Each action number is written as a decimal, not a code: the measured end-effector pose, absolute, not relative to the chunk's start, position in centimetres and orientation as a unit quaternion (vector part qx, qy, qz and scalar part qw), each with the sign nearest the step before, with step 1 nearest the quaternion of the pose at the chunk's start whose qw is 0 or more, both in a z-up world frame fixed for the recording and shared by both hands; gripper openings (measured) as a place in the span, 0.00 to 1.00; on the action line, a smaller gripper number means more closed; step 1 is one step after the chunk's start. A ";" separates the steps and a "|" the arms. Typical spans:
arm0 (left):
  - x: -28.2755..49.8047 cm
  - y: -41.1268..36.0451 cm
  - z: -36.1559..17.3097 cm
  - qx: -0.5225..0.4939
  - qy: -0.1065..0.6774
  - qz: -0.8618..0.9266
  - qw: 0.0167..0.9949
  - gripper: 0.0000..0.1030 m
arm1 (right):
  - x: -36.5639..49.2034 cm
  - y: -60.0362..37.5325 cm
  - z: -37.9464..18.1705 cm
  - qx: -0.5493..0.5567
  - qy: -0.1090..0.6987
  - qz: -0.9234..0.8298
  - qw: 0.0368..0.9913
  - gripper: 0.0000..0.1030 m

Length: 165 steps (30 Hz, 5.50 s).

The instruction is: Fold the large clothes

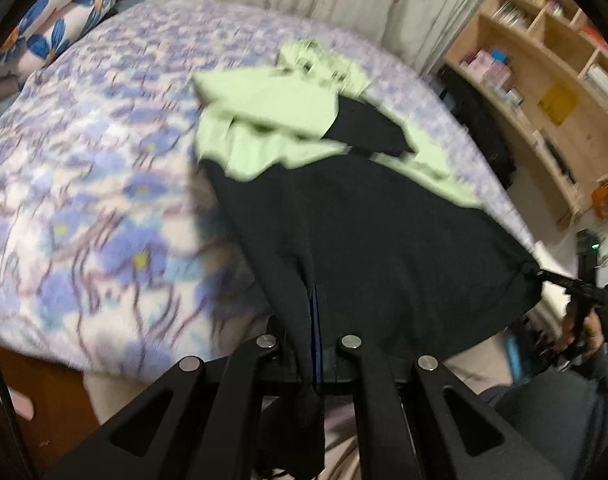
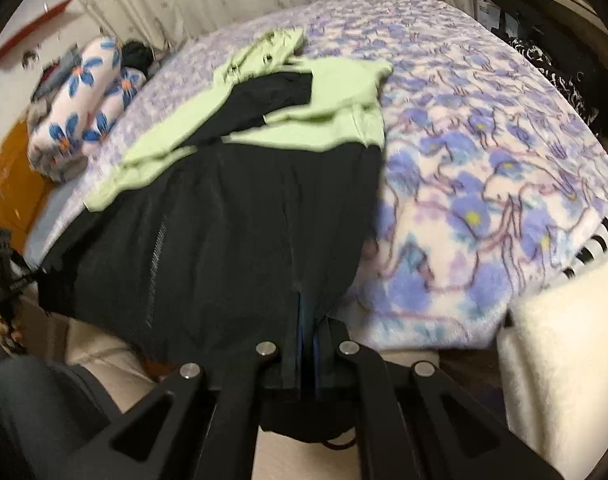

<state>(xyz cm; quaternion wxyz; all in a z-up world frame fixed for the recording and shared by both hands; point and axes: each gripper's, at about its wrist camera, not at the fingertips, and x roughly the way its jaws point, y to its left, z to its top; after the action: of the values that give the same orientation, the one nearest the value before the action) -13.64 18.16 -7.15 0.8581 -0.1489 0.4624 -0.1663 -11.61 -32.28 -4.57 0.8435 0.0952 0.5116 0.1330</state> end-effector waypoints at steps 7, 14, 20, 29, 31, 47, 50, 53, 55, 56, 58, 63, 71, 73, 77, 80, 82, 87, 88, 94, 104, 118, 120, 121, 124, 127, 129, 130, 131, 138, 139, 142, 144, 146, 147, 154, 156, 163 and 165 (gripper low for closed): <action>-11.2 18.7 -3.8 -0.204 0.384 -0.184 0.882 0.01 | -8.7 -32.4 -1.7 0.162 0.457 0.159 0.860 0.03; -7.0 20.9 -2.0 -0.255 0.351 -0.159 0.887 0.02 | -4.8 -34.1 0.3 0.235 0.410 0.151 0.868 0.03; -1.8 23.0 -2.5 -0.280 0.361 -0.120 0.881 0.02 | -0.4 -35.8 0.0 0.302 0.391 0.130 0.860 0.03; 9.5 24.9 -6.3 -0.318 0.406 -0.070 0.854 0.03 | 9.0 -37.4 -3.0 0.363 0.409 0.085 0.833 0.03; 12.4 24.9 -6.8 -0.319 0.409 -0.058 0.853 0.04 | 11.4 -37.8 -4.1 0.367 0.416 0.068 0.829 0.04; 21.9 24.6 -11.3 -0.261 0.463 -0.055 0.845 0.66 | 19.1 -38.6 -8.5 0.391 0.437 0.069 0.807 0.66; 20.8 22.9 -11.4 -0.181 0.479 -0.093 0.854 0.66 | 18.8 -38.8 -8.8 0.354 0.448 0.062 0.818 0.66; 19.2 21.9 -11.4 -0.122 0.490 -0.138 0.852 0.66 | 18.6 -38.7 -9.2 0.307 0.460 0.053 0.831 0.66; 18.2 21.4 -11.2 -0.089 0.491 -0.159 0.852 0.68 | 18.8 -38.5 -9.5 0.278 0.468 0.053 0.837 0.66; 17.8 21.0 -11.2 -0.063 0.488 -0.163 0.855 0.70 | 19.0 -38.3 -9.7 0.267 0.471 0.053 0.839 0.66; 17.7 20.5 -11.3 -0.022 0.480 -0.151 0.864 0.71 | 19.6 -38.0 -10.1 0.249 0.474 0.053 0.843 0.66; 20.5 19.8 -13.2 0.031 0.499 -0.116 0.858 0.71 | 22.0 -37.7 -12.3 0.232 0.491 0.042 0.838 0.66; 25.8 19.0 -15.0 0.068 0.501 -0.079 0.859 0.71 | 23.9 -36.1 -13.3 0.200 0.497 0.039 0.843 0.66; 27.3 19.9 -14.9 0.028 0.505 -0.069 0.860 0.71 | 24.0 -36.1 -13.3 0.200 0.496 0.039 0.844 0.66; 28.9 22.4 -14.9 -0.114 0.514 -0.122 0.841 0.71 | 23.9 -36.2 -13.3 0.207 0.490 0.044 0.845 0.66; 28.5 23.5 -14.7 -0.161 0.509 -0.158 0.831 0.73 | 23.8 -36.4 -13.4 0.218 0.486 0.052 0.845 0.66; 27.9 24.4 -14.4 -0.181 0.500 -0.180 0.828 0.73 | 23.7 -36.7 -13.5 0.228 0.483 0.056 0.844 0.66; 25.8 24.8 -12.7 -0.158 0.479 -0.231 0.832 0.73 | 23.3 -37.3 -13.4 0.249 0.468 0.074 0.845 0.66; 25.2 24.3 -12.4 -0.130 0.478 -0.239 0.835 0.73 | 23.2 -37.3 -13.3 0.248 0.466 0.077 0.846 0.66; 23.2 20.1 -14.1 0.082 0.494 -0.226 0.835 0.73 | 22.9 -36.6 -13.1 0.217 0.467 0.083 0.853 0.66; 28.8 19.5 -16.1 0.118 0.467 -0.174 0.859 0.73 | 23.5 -35.6 -13.0 0.167 0.479 0.077 0.858 0.66; 27.9 20.6 -14.7 -0.023 0.442 -0.166 0.881 0.17 | 23.3 -34.8 -12.1 0.103 0.443 0.027 0.890 0.14; 27.7 20.4 -14.2 -0.034 0.450 -0.149 0.880 0.16 | 22.7 -34.5 -11.1 0.094 0.426 0.023 0.900 0.12; 27.6 20.2 -13.9 -0.033 0.457 -0.136 0.878 0.16 | 22.4 -34.1 -10.6 0.083 0.419 0.018 0.904 0.11; 27.7 19.5 -13.3 -0.024 0.476 -0.106 0.873 0.15 | 22.1 -33.0 -9.5 0.048 0.409 0.005 0.911 0.11; 28.0 19.0 -13.3 -0.020 0.497 -0.083 0.863 0.15 | 22.7 -32.5 -9.7 0.035 0.427 -0.006 0.903 0.12; 28.0 18.9 -13.4 -0.018 0.501 -0.077 0.862 0.15 | 23.0 -33.1 -10.2 0.055 0.441 -0.005 0.896 0.12; 28.0 18.8 -13.5 -0.019 0.502 -0.076 0.861 0.15 | 23.1 -33.8 -10.5 0.074 0.450 -0.003 0.890 0.13; 27.9 18.8 -13.6 -0.022 0.504 -0.076 0.860 0.15 | 23.0 -34.1 -10.8 0.086 0.454 -0.003 0.887 0.14; 27.3 19.0 -13.7 -0.038 0.506 -0.077 0.858 0.15 | 21.8 -34.9 -11.0 0.099 0.448 0.001 0.889 0.14; 27.2 19.0 -13.7 -0.040 0.506 -0.076 0.858 0.15 | 21.8 -34.9 -10.9 0.097 0.446 0.003 0.890 0.14; 27.2 19.1 -13.5 -0.049 0.502 -0.067 0.861 0.15 | 22.0 -34.4 -10.4 0.084 0.440 0.005 0.894 0.07; 27.3 19.2 -13.2 -0.054 0.497 -0.055 0.864 0.14 | 22.1 -33.8 -9.4 0.074 0.426 0.001 0.902 0.07; 27.5 19.3 -12.5 -0.060 0.489 -0.047 0.869 0.14 | 22.3 -33.5 -8.1 0.075 0.407 -0.001 0.910 0.06; 27.7 19.4 -12.0 -0.063 0.484 -0.043 0.872 0.14 | 22.5 -33.4 -7.4 0.077 0.398 -0.001 0.914 0.06; 31.3 20.4 -11.6 -0.074 0.483 -0.021 0.872 0.14 | 27.0 -32.2 -6.4 0.066 0.379 -0.021 0.923 0.06; 32.6 20.7 -13.4 -0.085 0.502 -0.015 0.860 0.14 | 28.5 -31.8 -8.5 0.059 0.404 -0.037 0.912 0.06; 34.4 21.5 -17.9 -0.134 0.513 -0.012 0.848 0.24 | 30.5 -31.7 -14.4 0.061 0.463 -0.081 0.880 0.17; 34.3 22.4 -17.5 -0.161 0.512 -0.018 0.843 0.28 | 30.1 -31.7 -13.7 0.060 0.459 -0.080 0.883 0.21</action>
<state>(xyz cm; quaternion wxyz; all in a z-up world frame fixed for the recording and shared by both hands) 34.26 22.39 -17.54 0.8434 -0.1615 0.5122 -0.0179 30.15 -31.71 -13.68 0.8827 0.0602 0.4592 -0.0801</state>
